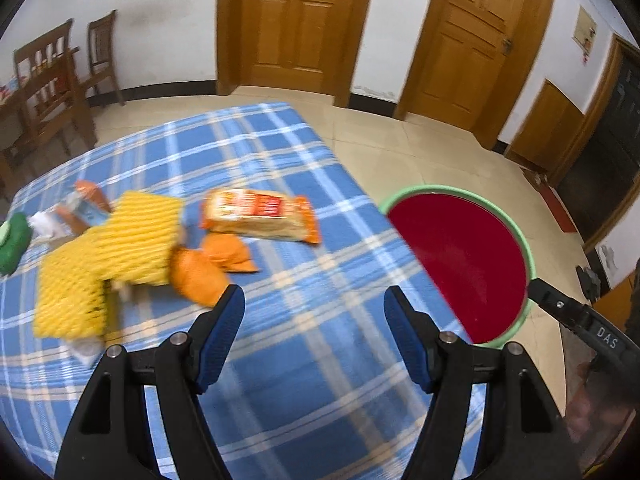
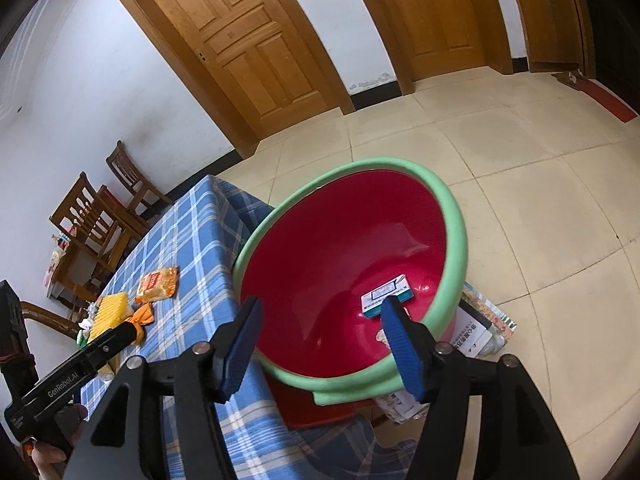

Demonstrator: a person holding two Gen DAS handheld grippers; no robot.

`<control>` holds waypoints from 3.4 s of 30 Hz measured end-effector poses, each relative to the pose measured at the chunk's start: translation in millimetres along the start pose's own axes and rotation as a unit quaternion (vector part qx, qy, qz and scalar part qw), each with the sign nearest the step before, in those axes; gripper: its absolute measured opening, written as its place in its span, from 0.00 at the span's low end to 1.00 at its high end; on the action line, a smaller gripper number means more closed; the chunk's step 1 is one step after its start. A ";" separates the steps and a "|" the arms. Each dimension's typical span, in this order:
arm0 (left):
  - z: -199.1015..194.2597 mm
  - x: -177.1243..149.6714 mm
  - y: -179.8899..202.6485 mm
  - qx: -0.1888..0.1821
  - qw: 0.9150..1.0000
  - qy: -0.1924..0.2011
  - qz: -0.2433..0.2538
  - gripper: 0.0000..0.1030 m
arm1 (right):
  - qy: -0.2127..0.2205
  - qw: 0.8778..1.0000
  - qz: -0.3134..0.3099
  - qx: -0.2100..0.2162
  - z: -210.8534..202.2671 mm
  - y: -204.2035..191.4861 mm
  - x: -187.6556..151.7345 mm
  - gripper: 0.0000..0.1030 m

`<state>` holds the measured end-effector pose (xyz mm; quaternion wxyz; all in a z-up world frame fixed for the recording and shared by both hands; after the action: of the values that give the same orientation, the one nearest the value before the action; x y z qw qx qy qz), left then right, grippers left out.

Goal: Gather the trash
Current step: 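Reach the left tool to the yellow foam net while the right tool reaches the orange snack bag, then grasp the yellow foam net with the left tool while the right tool grasps the orange snack bag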

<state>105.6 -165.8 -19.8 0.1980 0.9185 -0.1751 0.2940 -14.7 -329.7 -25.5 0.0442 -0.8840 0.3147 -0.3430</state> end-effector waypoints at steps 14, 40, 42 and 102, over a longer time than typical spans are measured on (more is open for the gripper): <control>-38.6 -2.2 -82.5 0.060 0.995 0.032 -0.068 0.70 | -0.015 0.999 -0.042 0.024 3.3 -52.2 -2.2 0.65; -23.1 -6.8 -193.3 0.120 0.981 0.014 -0.149 0.71 | -0.065 0.978 -0.186 0.061 62.7 -182.2 5.1 0.73; -22.3 -6.3 -195.1 0.111 0.982 0.017 -0.151 0.71 | -0.071 0.975 -0.199 0.063 69.9 -189.4 6.1 0.73; -96.3 -13.7 -129.3 -0.056 0.983 0.105 -0.142 0.12 | -0.030 0.968 -0.226 0.103 37.6 -191.8 -3.5 0.40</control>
<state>106.5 -6.8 10.2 0.3061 0.8857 -0.0371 0.3471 108.0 -179.7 0.2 0.0661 -0.9328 0.0676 -0.3478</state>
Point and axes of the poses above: each gripper's, at about its wrist camera, not at the fingertips, and z roughly the way its jaws point, y to its right, x to its top, the point moved 1 cm from there along z, roughly the way its jaws point, and after that the axes turned 8 degrees about -x, right-handed, at the moved point
